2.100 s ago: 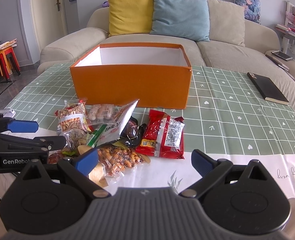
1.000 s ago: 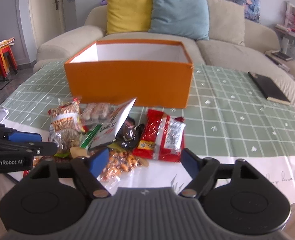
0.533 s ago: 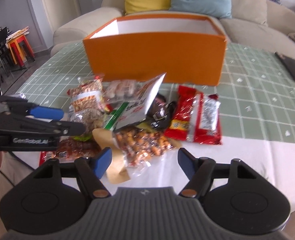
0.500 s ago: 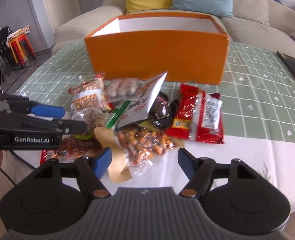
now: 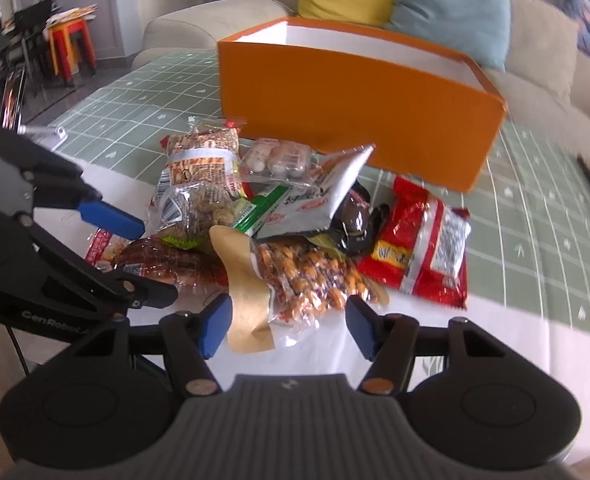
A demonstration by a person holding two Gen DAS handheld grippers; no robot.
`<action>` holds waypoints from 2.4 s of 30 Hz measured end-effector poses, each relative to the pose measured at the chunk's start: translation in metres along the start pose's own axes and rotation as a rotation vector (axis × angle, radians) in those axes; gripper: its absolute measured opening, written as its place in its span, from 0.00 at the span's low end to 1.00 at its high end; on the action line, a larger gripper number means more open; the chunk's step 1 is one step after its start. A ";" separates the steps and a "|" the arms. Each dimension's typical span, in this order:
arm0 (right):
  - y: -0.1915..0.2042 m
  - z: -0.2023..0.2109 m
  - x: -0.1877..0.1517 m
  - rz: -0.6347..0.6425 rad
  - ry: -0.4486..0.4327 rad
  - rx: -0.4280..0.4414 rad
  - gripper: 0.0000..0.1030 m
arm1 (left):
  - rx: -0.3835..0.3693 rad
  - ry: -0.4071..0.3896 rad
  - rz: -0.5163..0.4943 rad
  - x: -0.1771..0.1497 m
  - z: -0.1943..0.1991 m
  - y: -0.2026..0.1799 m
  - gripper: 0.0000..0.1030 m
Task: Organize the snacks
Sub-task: 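Move both tools down toward the snack pile in front of the orange box, then close the right tool on the tan-labelled peanut bag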
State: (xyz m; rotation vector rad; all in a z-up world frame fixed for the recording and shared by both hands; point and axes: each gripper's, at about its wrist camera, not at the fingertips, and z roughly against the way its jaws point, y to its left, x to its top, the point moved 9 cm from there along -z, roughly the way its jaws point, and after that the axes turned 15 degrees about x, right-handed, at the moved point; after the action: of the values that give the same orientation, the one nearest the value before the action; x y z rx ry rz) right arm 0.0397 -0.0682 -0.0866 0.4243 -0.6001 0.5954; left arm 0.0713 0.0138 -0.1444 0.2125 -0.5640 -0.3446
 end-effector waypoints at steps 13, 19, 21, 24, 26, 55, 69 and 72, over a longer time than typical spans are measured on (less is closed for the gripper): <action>-0.009 -0.022 0.004 0.019 0.032 -0.013 0.59 | 0.017 0.017 -0.046 -0.001 -0.014 -0.002 0.72; -0.003 -0.012 -0.015 0.046 0.074 0.003 0.59 | 0.014 0.021 -0.032 0.000 -0.013 -0.003 0.66; -0.002 -0.011 -0.019 0.077 0.080 -0.003 0.64 | 0.012 0.027 -0.019 0.001 -0.013 -0.004 0.66; 0.004 -0.013 -0.019 0.127 0.079 -0.013 0.68 | -0.004 0.039 0.021 0.002 -0.013 -0.001 0.66; 0.009 -0.014 -0.021 0.156 0.084 -0.009 0.73 | -0.024 0.052 0.063 0.003 -0.013 0.001 0.66; 0.027 -0.020 -0.012 0.362 -0.034 -0.059 0.10 | -0.022 0.029 0.115 0.001 -0.003 0.001 0.64; 0.017 -0.007 -0.013 0.463 -0.047 -0.259 0.17 | 0.016 -0.007 0.021 0.005 -0.003 -0.014 0.64; 0.009 -0.016 -0.016 0.486 -0.012 -0.307 0.21 | 0.026 -0.011 0.007 0.005 -0.003 -0.015 0.64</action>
State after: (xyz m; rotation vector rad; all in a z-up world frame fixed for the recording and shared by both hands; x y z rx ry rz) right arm 0.0296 -0.0598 -0.1072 -0.0132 -0.7998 0.9458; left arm 0.0729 -0.0018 -0.1492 0.2336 -0.5801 -0.3318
